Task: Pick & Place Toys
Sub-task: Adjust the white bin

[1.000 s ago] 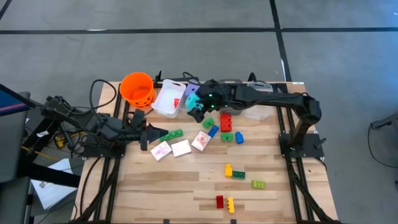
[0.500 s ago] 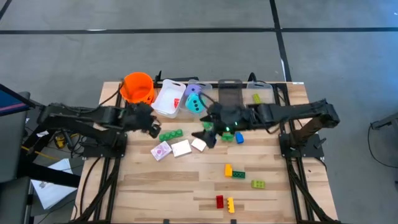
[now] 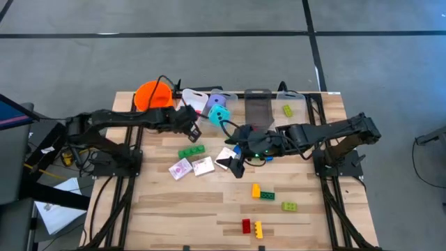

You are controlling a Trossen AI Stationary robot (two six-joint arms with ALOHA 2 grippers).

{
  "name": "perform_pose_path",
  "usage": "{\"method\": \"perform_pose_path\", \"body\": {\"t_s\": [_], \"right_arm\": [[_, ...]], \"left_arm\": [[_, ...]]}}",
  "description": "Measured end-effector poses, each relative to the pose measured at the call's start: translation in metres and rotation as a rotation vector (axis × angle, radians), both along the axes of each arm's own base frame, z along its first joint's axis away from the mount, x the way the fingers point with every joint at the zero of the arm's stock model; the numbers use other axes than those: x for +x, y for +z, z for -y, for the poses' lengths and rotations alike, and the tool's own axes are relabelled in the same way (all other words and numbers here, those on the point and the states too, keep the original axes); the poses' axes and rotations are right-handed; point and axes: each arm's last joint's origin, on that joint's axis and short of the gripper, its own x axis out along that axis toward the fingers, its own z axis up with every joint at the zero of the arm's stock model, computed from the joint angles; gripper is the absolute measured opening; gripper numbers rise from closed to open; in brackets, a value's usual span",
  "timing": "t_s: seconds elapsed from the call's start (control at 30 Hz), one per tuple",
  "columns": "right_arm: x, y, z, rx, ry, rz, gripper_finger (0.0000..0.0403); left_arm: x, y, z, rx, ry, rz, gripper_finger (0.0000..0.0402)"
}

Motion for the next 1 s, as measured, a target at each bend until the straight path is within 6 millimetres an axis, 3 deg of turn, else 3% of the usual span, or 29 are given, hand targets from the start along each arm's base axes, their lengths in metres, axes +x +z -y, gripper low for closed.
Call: {"method": "perform_pose_path", "body": {"t_s": [0.17,0.37,0.67,1.0], "right_arm": [[-0.004,0.0,-0.009,-0.057,0.058,-0.02,0.0397],[-0.007,-0.003,-0.015,-0.134,0.127,-0.057,0.0397],[-0.011,-0.008,-0.017,-0.151,0.204,-0.128,0.0397],[-0.012,-0.009,-0.016,-0.15,0.208,-0.143,0.0397]], "left_arm": [[0.001,-0.019,-0.022,-0.107,0.076,-0.012,0.0],[0.009,-0.033,-0.027,-0.264,0.122,0.069,0.0],[0.024,-0.034,-0.032,-0.295,0.155,0.224,0.0],[0.018,-0.032,-0.044,-0.268,0.16,0.226,0.0]]}}
